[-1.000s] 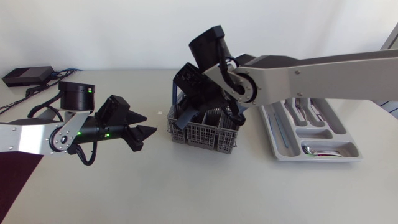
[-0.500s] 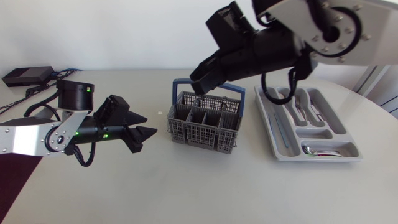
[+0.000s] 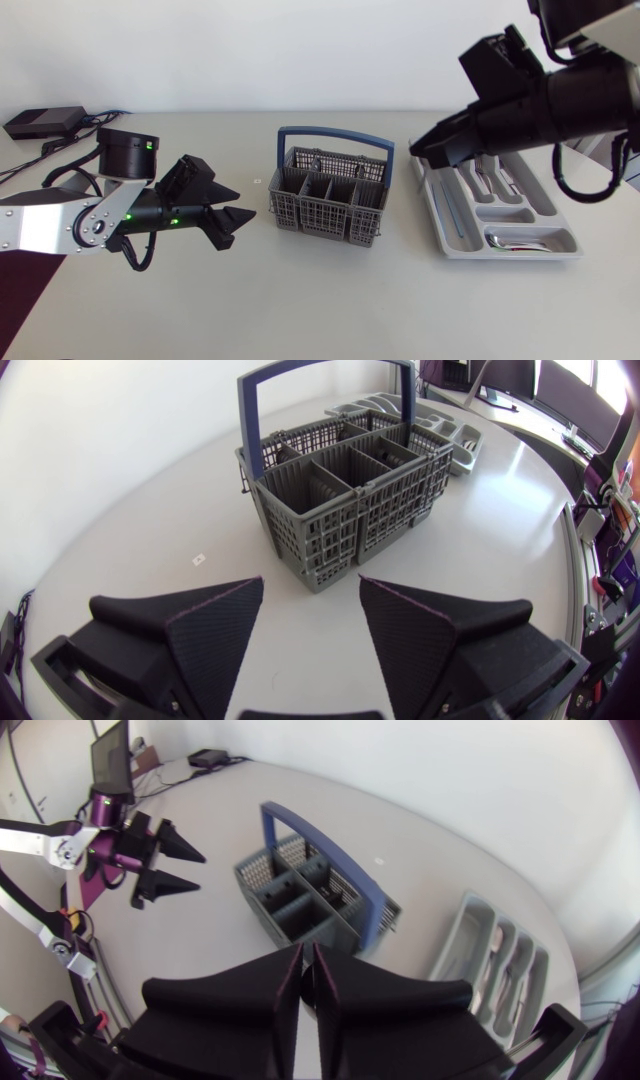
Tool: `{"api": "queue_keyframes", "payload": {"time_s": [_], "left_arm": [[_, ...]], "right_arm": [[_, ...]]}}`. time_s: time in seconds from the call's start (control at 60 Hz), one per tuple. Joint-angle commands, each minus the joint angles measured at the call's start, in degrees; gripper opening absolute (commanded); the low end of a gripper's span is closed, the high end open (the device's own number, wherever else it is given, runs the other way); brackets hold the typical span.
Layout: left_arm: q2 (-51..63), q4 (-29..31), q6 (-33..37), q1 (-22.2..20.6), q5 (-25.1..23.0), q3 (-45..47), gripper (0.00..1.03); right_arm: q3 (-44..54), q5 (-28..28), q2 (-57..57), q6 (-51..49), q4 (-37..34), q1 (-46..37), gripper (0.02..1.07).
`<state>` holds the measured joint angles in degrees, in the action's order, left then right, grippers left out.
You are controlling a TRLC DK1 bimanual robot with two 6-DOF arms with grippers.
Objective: Sort the cutlery from the basket into the organizer compartments.
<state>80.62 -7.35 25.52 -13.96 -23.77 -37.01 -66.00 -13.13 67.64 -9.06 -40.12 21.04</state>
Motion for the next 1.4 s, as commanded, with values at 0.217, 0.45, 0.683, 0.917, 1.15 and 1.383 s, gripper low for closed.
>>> {"api": "queue_keyframes", "payload": {"time_s": [0.217, 0.45, 0.683, 0.917, 1.15, 1.383], "left_arm": [[-0.81, 1.55, -1.0, -0.99, 1.71, -1.13, 0.67], [-1.34, 1.99, -1.0, -0.99, 1.88, -0.95, 0.67], [-1.43, 1.99, -0.91, -0.81, 1.88, -0.51, 0.67], [-1.52, 1.73, -0.64, -0.02, 1.88, -0.43, 0.67], [-1.52, 1.55, -0.56, 0.16, 1.88, -0.51, 0.67], [-1.08, 1.55, -0.64, 0.33, 1.88, -1.31, 0.67]], "right_arm": [[14.67, 7.15, -3.21, -6.06, 2.59, -15.68, 0.07], [22.23, 11.28, -3.83, -11.77, 12.34, -25.34, 0.07], [27.76, 18.75, 0.22, -16.25, 25.26, -28.42, 0.07], [30.67, 22.53, 5.31, -17.48, 32.38, -29.04, 0.07], [34.71, 25.61, 13.4, -19.94, 44.43, -29.3, 0.1], [36.99, 26.66, 18.06, -20.56, 49.61, -27.8, 0.39]]}}
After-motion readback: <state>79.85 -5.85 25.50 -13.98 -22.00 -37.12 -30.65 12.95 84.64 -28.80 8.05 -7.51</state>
